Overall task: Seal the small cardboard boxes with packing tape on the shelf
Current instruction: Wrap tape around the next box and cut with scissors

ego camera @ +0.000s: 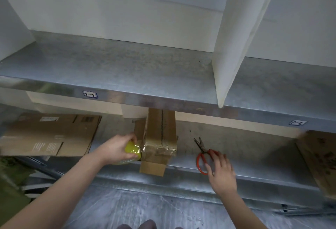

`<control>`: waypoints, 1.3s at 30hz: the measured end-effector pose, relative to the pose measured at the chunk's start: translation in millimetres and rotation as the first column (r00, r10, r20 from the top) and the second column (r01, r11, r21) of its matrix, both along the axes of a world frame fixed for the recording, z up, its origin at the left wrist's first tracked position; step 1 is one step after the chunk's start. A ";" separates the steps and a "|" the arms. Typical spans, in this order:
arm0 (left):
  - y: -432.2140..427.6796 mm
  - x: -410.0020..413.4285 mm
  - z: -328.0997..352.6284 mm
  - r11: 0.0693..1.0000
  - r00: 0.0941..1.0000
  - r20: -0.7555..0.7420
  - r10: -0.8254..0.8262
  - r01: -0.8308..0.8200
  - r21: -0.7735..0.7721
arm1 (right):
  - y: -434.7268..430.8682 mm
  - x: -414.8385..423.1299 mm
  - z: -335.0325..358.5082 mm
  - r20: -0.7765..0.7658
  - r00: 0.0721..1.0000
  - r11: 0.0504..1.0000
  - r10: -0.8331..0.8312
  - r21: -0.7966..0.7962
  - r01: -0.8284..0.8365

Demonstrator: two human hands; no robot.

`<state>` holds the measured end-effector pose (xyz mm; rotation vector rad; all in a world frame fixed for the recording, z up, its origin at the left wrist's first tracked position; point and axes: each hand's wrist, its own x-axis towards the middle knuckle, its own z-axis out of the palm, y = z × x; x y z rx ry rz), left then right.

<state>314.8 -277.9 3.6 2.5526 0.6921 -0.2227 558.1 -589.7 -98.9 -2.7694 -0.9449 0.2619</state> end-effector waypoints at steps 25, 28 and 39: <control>8.6 -3.0 8.8 0.999 0.997 0.072 -0.034 0.034 0.012 | 34.5 -3.0 31.3 0.095 0.992 0.913 -0.081 -0.392 0.112; 14.0 0.3 6.7 0.997 0.997 0.007 -0.080 0.080 -0.009 | 25.3 -40.5 46.3 0.168 0.982 0.925 -0.080 -0.354 0.136; 25.4 -2.7 -0.4 0.965 0.961 0.093 -0.259 0.263 -0.028 | 50.6 -216.7 88.1 -0.398 0.899 0.879 -0.184 0.342 0.331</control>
